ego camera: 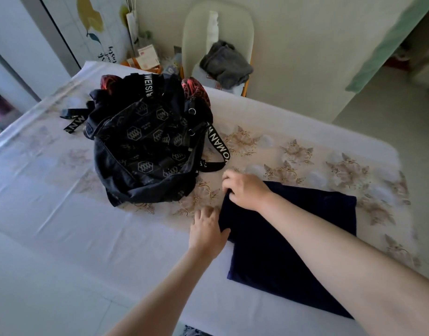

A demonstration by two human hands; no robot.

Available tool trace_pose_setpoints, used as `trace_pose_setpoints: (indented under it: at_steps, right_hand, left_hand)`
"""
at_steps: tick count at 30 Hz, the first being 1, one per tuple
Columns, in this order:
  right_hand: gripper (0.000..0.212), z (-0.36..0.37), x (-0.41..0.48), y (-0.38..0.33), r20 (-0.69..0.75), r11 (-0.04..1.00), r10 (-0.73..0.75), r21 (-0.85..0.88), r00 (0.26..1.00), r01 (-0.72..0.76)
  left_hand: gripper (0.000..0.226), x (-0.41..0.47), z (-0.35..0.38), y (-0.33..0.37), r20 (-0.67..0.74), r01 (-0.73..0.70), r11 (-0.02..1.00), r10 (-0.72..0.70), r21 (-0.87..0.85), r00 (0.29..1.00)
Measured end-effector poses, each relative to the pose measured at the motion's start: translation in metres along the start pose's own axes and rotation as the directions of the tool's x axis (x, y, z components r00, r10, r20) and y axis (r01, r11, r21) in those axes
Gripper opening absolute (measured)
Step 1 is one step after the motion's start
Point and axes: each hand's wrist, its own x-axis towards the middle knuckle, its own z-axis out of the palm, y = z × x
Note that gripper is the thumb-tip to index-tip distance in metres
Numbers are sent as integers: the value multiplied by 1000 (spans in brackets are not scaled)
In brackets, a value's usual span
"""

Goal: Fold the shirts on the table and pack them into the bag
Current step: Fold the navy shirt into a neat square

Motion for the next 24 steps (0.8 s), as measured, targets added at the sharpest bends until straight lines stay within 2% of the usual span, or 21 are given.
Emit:
trace_pose_setpoints:
  at_steps: [3,5,6,8,11,12,14,16,17,19,21,23,24]
  right_hand:
    - [21,-12,-21,18,10,986,88,141,996,-89]
    - [24,-15,-36,28,12,984,126,129,992,-126]
    - [24,-14,-43,33,4,984,140,113,990,-140]
    - [26,-9,-55,39,-9,987,144,78,989,-143]
    - [35,5,-69,41,-33,995,98,-18,995,-98]
    - [39,9,-74,40,-3,993,82,-89,997,-82]
    - [47,12,-84,37,116,966,121,-242,986,-90]
    - [54,13,-91,35,202,946,220,-283,954,-158]
    - [53,14,-93,34,202,942,243,-281,949,-182]
    - [44,13,-90,30,111,936,213,-307,971,-170]
    - [35,11,-78,25,12,946,144,-295,989,-134]
    - [43,11,-61,19,32,964,79,-255,996,-69]
    - [49,12,-54,17,67,969,48,-245,997,-30]
  left_hand:
    - [21,3,-2,10,-42,-49,976,41,-210,998]
    - [8,-1,-11,19,-7,37,924,-44,-380,999]
    - [5,-3,-15,23,13,62,908,-62,-414,998]
    - [4,-9,-19,25,8,16,929,-15,-371,1000]
    - [12,-19,-22,26,43,-110,985,117,-129,992]
    - [16,-21,-23,27,94,-150,985,158,-86,983]
    - [28,-22,-25,31,287,-181,979,202,-98,936]
    - [34,-22,-24,37,463,-207,974,225,-91,857]
    - [36,-21,-21,38,477,-222,972,233,-80,847]
    - [35,-17,-16,40,363,-198,973,228,-119,904]
    - [26,-10,-9,37,147,-183,966,211,-180,967]
    - [19,-4,-3,34,16,-185,966,190,-179,982]
    - [19,-2,-2,34,9,-172,971,176,-167,984]
